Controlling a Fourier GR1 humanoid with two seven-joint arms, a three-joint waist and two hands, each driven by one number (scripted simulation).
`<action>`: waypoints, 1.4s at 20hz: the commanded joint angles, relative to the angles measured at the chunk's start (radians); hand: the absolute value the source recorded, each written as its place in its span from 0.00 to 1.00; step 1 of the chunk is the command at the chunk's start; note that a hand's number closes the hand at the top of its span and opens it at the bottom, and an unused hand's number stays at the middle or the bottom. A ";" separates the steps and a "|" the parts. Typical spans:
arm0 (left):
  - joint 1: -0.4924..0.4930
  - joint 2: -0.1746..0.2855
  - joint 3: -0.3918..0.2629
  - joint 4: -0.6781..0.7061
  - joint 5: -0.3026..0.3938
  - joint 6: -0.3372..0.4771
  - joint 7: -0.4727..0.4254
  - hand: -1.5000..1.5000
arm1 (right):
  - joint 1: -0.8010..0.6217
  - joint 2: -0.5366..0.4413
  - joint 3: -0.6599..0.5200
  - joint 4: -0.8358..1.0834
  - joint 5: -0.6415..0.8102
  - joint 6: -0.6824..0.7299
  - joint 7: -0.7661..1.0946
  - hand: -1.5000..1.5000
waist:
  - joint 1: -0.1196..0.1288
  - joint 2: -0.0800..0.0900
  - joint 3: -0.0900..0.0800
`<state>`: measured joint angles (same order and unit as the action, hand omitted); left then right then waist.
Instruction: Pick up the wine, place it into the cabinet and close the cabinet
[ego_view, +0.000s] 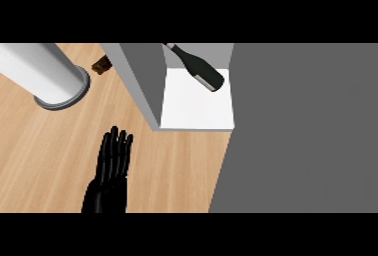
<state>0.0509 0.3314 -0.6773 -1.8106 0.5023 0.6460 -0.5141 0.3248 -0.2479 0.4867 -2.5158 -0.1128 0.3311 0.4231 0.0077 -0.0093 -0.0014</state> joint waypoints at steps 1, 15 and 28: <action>0.081 0.105 0.058 -0.121 0.027 -0.025 0.018 0.00 | 0.043 -0.021 0.153 -0.212 -0.030 0.015 0.095 1.00 | -0.001 -0.002 0.000; 0.284 0.269 0.254 -0.223 0.180 -0.231 -0.061 0.00 | -0.170 0.148 0.311 -0.045 0.031 -0.093 0.201 1.00 | 0.033 -0.002 -0.007; 0.401 0.388 0.432 -0.262 0.305 -0.422 -0.077 0.00 | -0.743 0.246 0.385 0.327 0.070 -0.561 0.233 1.00 | 0.060 0.007 -0.005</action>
<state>0.4379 0.6910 -0.2896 -2.0601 0.7751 0.2713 -0.5950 -0.2359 -0.0483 0.8222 -2.3040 -0.0306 -0.0973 0.6559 0.0627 -0.0052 -0.0071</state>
